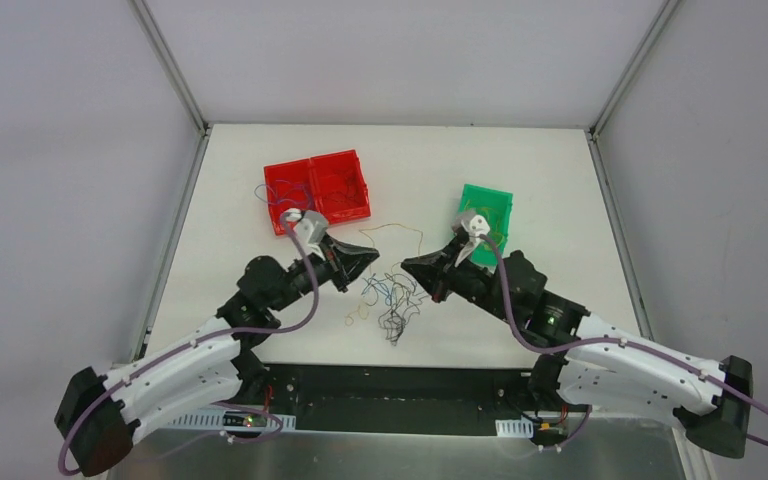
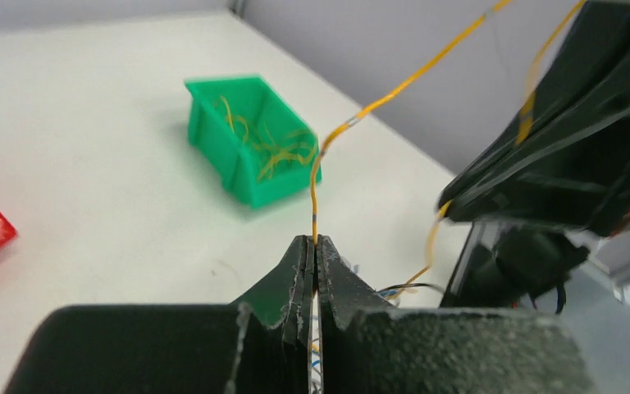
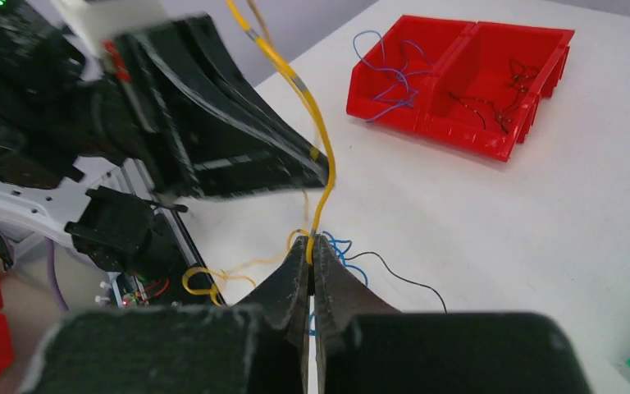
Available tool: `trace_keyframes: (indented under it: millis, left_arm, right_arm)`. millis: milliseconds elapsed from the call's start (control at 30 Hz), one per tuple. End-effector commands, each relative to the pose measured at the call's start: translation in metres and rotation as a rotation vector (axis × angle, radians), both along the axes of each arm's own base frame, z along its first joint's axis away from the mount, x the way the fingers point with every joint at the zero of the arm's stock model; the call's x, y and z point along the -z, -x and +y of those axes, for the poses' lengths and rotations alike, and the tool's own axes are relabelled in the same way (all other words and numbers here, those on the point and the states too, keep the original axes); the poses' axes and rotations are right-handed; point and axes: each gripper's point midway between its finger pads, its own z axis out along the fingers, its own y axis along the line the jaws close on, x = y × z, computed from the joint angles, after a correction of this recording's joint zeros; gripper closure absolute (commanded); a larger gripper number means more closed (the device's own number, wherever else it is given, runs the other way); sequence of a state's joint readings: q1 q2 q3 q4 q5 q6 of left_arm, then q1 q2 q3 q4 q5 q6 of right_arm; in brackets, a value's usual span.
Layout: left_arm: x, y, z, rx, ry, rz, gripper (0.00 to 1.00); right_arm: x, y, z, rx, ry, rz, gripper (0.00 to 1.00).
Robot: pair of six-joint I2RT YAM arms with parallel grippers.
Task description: Untangle the cables
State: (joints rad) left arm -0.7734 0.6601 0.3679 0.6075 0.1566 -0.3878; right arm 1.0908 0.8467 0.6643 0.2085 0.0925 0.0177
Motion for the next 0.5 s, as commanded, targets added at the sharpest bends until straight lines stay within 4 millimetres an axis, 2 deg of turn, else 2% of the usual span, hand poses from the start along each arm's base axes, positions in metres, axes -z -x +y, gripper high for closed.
trace_keyframes:
  millis: [0,100,300,467]
  left_arm:
    - [-0.009,0.016,-0.041,0.232,-0.032,-0.039,1.00]
    - [-0.011,0.021,-0.047,0.273,0.001,-0.065,0.97]
    - [-0.020,0.033,-0.041,0.297,0.026,-0.130,0.94]
    - [-0.013,0.035,-0.051,0.350,0.008,-0.102,0.94]
  right_arm:
    - [-0.016,0.000,-0.010,0.042,-0.089,0.003,1.00]
    - [-0.015,0.000,-0.011,0.044,-0.091,0.005,1.00]
    - [-0.008,-0.007,-0.010,0.076,-0.049,0.028,1.00]
    - [-0.007,-0.007,-0.008,0.072,-0.045,0.032,1.00]
